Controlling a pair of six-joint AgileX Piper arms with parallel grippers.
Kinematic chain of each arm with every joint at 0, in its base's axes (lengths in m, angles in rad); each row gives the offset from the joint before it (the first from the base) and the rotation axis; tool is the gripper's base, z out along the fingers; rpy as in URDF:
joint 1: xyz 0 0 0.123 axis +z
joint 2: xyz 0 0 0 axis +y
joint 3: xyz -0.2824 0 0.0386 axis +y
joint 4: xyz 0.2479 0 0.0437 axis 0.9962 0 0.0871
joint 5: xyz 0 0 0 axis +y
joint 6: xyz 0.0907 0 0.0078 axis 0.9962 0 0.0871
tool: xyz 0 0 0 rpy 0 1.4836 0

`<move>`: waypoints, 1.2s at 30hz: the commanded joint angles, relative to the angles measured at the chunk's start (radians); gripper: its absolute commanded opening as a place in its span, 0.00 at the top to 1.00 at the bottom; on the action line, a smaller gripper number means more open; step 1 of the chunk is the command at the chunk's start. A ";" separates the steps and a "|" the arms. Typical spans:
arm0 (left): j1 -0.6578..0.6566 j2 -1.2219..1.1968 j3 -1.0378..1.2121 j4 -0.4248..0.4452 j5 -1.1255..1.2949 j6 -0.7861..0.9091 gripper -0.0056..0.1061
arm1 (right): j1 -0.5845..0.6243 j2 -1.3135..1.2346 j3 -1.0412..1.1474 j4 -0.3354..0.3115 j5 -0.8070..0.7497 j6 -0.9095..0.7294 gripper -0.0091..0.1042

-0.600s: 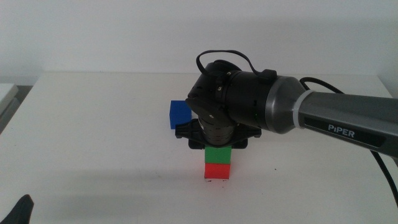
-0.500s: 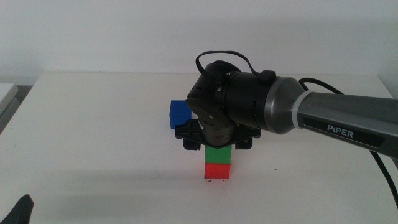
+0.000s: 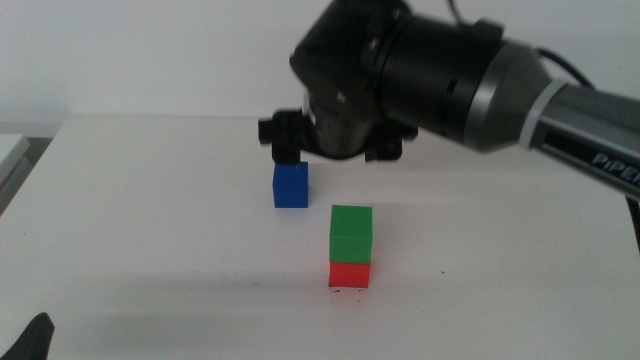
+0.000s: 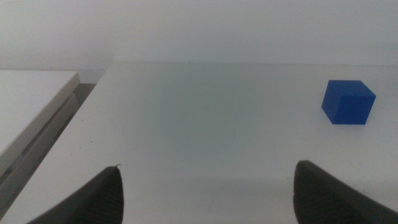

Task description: Stack red cubes first, then green, then blue cubes in a specific spot.

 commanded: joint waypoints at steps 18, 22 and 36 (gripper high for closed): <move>0.002 -0.003 0.001 0.000 -0.014 -0.007 0.12 | -0.113 -0.421 0.206 -0.015 -0.010 -0.249 0.10; 0.002 -0.003 0.001 0.000 -0.014 -0.007 0.12 | -0.151 -0.596 0.368 0.078 -0.112 -0.402 0.10; 0.002 -0.003 0.001 0.000 -0.014 -0.007 0.12 | -0.194 -1.001 0.643 0.260 -0.272 -0.692 0.10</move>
